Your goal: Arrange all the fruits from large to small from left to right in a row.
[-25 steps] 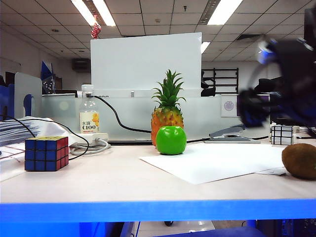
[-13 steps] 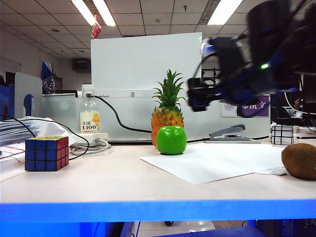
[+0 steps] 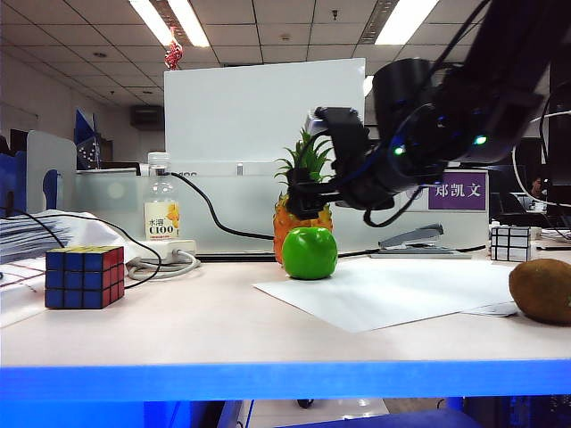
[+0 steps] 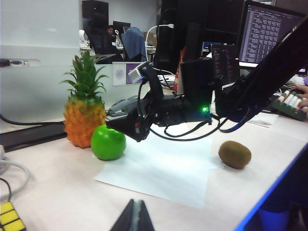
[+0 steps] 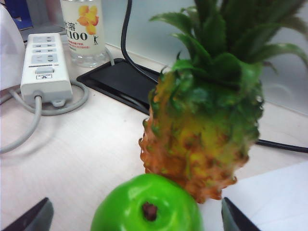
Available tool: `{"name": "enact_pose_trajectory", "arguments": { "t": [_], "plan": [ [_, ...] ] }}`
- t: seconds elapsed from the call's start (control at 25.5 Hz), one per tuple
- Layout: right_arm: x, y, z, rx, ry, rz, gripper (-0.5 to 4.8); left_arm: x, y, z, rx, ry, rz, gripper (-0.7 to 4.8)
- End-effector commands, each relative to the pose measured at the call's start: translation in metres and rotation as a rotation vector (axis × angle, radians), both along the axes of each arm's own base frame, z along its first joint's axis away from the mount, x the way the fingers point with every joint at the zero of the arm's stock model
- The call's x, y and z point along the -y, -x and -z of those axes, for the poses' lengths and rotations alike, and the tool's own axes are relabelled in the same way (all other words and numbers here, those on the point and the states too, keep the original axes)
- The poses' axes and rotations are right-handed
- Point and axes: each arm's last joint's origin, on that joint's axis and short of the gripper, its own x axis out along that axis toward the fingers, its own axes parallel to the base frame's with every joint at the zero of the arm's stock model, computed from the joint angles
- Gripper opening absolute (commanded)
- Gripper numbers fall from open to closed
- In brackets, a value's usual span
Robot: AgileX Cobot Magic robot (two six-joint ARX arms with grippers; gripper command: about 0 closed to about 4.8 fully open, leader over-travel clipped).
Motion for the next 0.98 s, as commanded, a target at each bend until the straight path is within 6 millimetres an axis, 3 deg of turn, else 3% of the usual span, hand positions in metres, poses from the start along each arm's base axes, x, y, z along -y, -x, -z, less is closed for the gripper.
{"name": "enact_pose_trajectory", "arguments": {
  "t": [0.04, 0.67, 0.98],
  "plan": [
    [-0.005, -0.009, 0.0, -0.02, 0.011, -0.008, 4.79, 0.0, 0.0, -0.003, 0.032, 0.0, -0.021, -0.06],
    [-0.01, -0.014, 0.032, -0.114, 0.042, -0.008, 4.79, -0.001, 0.001, -0.006, 0.067, 0.003, -0.032, -0.06],
    [-0.011, -0.015, 0.033, -0.116, 0.027, -0.004, 4.79, -0.001, 0.001, -0.006, 0.067, 0.003, -0.033, -0.06]
  ]
}}
